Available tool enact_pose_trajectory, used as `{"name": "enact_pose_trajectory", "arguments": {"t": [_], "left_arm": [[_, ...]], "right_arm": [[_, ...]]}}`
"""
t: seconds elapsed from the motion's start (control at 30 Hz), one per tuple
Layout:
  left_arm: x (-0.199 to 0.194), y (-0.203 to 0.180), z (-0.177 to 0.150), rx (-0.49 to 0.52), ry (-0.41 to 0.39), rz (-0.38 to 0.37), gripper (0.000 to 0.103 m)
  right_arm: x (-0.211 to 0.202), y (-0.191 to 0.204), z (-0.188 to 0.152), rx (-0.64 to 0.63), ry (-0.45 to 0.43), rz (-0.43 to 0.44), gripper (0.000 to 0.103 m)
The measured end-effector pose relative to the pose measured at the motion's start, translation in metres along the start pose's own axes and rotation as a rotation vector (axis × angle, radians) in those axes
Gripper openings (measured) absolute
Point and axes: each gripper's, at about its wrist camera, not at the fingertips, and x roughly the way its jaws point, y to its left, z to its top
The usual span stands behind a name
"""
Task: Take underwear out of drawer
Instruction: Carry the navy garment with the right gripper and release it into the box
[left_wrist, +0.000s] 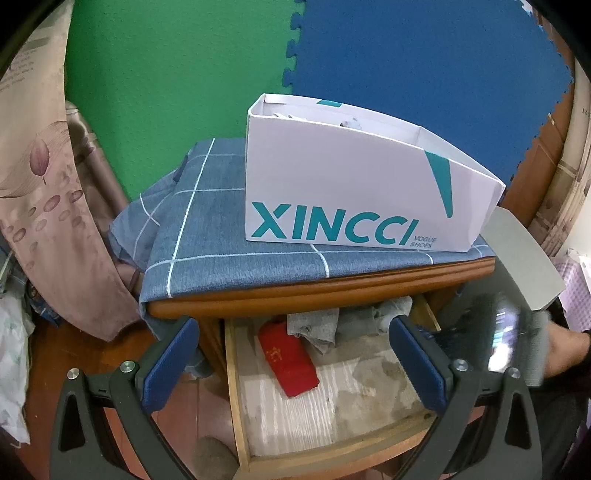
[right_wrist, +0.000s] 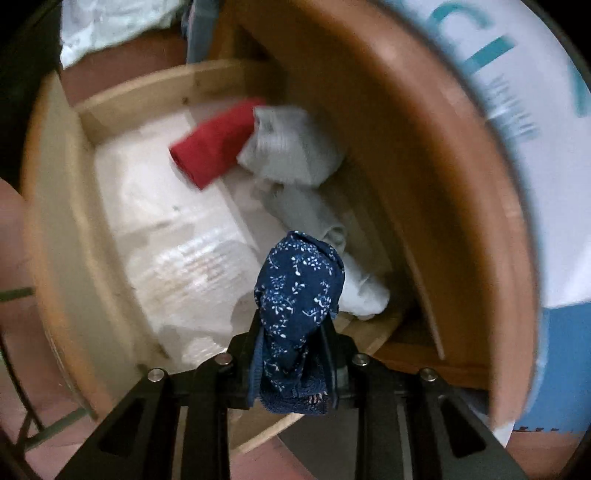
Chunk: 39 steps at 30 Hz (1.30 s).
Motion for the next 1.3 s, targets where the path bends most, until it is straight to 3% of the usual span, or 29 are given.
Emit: {"name": "enact_pose_trajectory", "arguments": {"t": [0.33,0.6,0.7,0.77,0.9,0.97,1.1,1.3], "left_arm": [[-0.002,-0.002,-0.002,0.003,0.004,-0.004,0.102],[-0.006,0.002,-0.002,-0.011,0.001,-0.017,0.102],[-0.007,0.003,-0.002,-0.01,-0.004,-0.023,0.102],[-0.008,0.005,-0.002,-0.013,-0.007,-0.024,0.102],[-0.01,0.012,-0.002,-0.034,-0.008,-0.038,0.102],[-0.012,0.017,-0.001,-0.055,-0.009,-0.055,0.102],[-0.012,0.023,0.0,-0.087,-0.007,-0.068,0.102],[-0.007,0.021,0.0,-0.095,0.01,-0.076,0.102]], "right_arm": [[-0.144,-0.03,-0.027,0.22,-0.222,0.064,0.026],[-0.256,-0.124,-0.016,0.463,-0.438,0.08,0.026],[-0.266,-0.152,-0.007,0.517,-0.47,0.054,0.027],[-0.266,-0.161,-0.002,0.536,-0.477,0.105,0.027],[-0.233,-0.119,0.002,0.442,-0.425,0.166,0.027],[-0.205,-0.088,-0.004,0.408,-0.366,0.154,0.027],[-0.169,-0.072,-0.02,0.468,-0.33,0.175,0.027],[-0.206,-0.102,-0.007,0.497,-0.45,0.145,0.027]]}}
